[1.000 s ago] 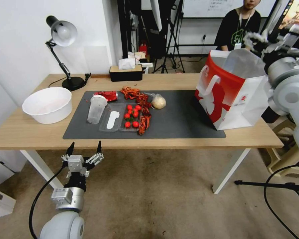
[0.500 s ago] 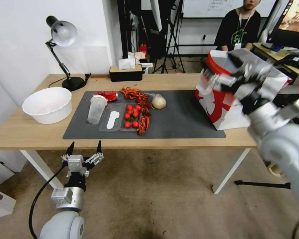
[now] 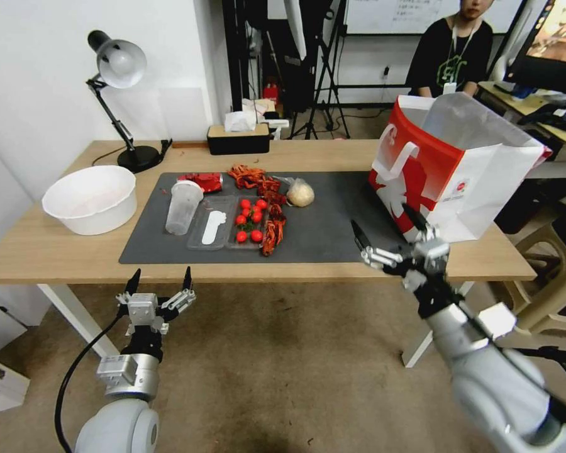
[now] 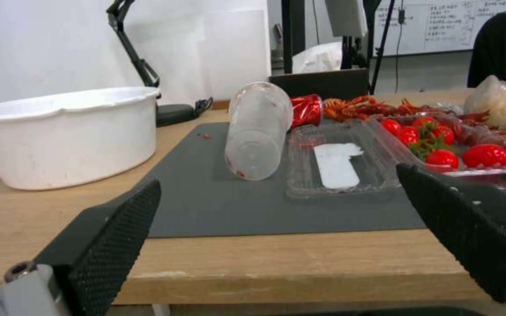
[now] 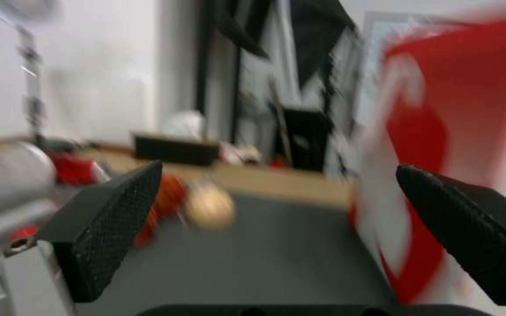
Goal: Pick up the trash from the table and place it into the takeout bag.
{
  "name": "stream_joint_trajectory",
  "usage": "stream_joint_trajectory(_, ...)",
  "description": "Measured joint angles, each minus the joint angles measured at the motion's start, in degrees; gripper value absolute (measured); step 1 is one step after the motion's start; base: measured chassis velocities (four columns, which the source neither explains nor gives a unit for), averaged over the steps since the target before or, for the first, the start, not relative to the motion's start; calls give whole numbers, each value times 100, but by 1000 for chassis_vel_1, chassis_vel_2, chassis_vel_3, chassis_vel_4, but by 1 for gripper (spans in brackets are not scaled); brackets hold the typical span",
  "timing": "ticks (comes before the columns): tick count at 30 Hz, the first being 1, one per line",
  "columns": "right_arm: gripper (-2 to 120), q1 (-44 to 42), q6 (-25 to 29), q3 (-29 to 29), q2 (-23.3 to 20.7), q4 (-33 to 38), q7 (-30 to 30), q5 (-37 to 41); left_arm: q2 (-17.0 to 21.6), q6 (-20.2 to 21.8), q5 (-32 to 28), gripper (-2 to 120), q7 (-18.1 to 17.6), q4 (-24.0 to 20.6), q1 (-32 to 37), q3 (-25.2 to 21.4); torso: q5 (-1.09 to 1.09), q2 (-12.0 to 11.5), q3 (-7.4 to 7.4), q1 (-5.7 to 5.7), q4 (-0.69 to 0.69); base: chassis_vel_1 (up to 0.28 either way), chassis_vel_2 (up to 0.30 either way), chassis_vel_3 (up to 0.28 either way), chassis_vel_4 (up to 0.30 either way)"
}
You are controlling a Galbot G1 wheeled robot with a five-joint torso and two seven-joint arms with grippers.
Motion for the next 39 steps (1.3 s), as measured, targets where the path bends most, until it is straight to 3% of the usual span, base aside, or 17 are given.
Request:
stream_joint_trajectory(3, 100, -319, 304, -154, 363, -318, 282, -262, 12, -4, -7, 100, 0, 25, -18, 1, -2, 0, 0, 0, 2, 0, 0, 0, 0)
stream_joint_trajectory(10, 100, -427, 458, -573, 620, -618, 689, -461, 25, -9, -12, 100, 0, 37, -28, -2, -1, -1, 1, 1, 2, 0, 0, 0, 0)
stream_joint_trajectory(23, 100, -248, 452, -808, 631, -800, 707, -412, 31, -31, -22, 100, -5, 37, -16, -21, -2, -1, 1, 1, 1, 0, 0, 0, 0)
stream_joint_trajectory(27, 100, 23, 240, -852, 544, -739, 715, -186, 27, -33, -21, 100, -5, 36, -14, -22, -1, -1, 1, 1, 2, 0, 0, 0, 0)
stream_joint_trajectory(32, 100, 930, -480, -997, 207, -647, 756, 800, 2, -34, -5, 100, -7, 18, -4, -23, -1, -1, 1, 1, 2, 0, 0, 0, 0)
stream_joint_trajectory(35, 100, 1210, -646, -1055, 104, -704, 798, 1032, -3, -34, 2, 100, -6, 16, -4, -23, -1, -1, 1, 1, 1, 0, 0, 0, 0)
stream_joint_trajectory(39, 100, 2375, -1162, -1432, -201, -1116, 975, 2072, -26, -34, 22, 100, -6, -3, -3, -34, 0, -1, 1, 1, 2, 0, 0, 0, 0)
